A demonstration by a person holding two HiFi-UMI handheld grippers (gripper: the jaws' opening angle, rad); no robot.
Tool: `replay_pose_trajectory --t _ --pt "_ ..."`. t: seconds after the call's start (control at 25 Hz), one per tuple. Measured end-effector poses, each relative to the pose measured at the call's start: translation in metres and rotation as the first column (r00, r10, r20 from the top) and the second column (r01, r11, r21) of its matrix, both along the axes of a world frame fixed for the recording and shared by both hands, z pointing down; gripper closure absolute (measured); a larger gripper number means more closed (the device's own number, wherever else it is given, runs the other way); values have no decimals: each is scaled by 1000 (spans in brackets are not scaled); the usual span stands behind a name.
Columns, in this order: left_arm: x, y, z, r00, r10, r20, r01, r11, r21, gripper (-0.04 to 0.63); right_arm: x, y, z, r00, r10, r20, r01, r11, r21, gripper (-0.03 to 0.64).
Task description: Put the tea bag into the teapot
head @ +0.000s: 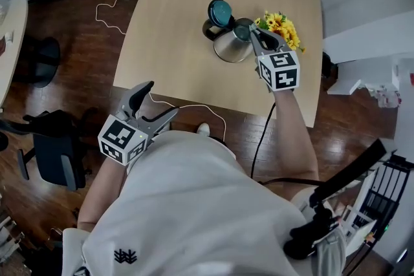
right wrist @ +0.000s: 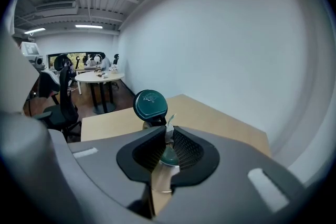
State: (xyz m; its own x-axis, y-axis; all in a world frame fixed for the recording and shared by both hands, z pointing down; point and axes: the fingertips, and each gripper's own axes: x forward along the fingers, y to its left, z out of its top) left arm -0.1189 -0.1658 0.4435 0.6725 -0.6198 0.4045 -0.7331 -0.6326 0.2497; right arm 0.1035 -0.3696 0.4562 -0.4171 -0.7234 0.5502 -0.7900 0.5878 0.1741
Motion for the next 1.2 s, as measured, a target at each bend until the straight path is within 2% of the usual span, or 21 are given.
replay_pose_trajectory --t 0.52,0.72,1.0,1.2 --pt "-25 4 6 996 -89 13 89 996 -23 219 -3 -32 43 996 -20 -88 14 998 -64 569" --pt "-25 4 8 996 -92 18 92 995 -24 219 -5 -33 54 995 -41 -95 33 995 -90 515" --pt "-23 7 8 996 -83 24 84 996 -30 219 -1 -27 36 999 -23 -43 21 999 -42 512" --pt "-13 9 3 997 -66 26 67 997 -28 219 7 1 2 999 -1 44 0 1000 13 508"
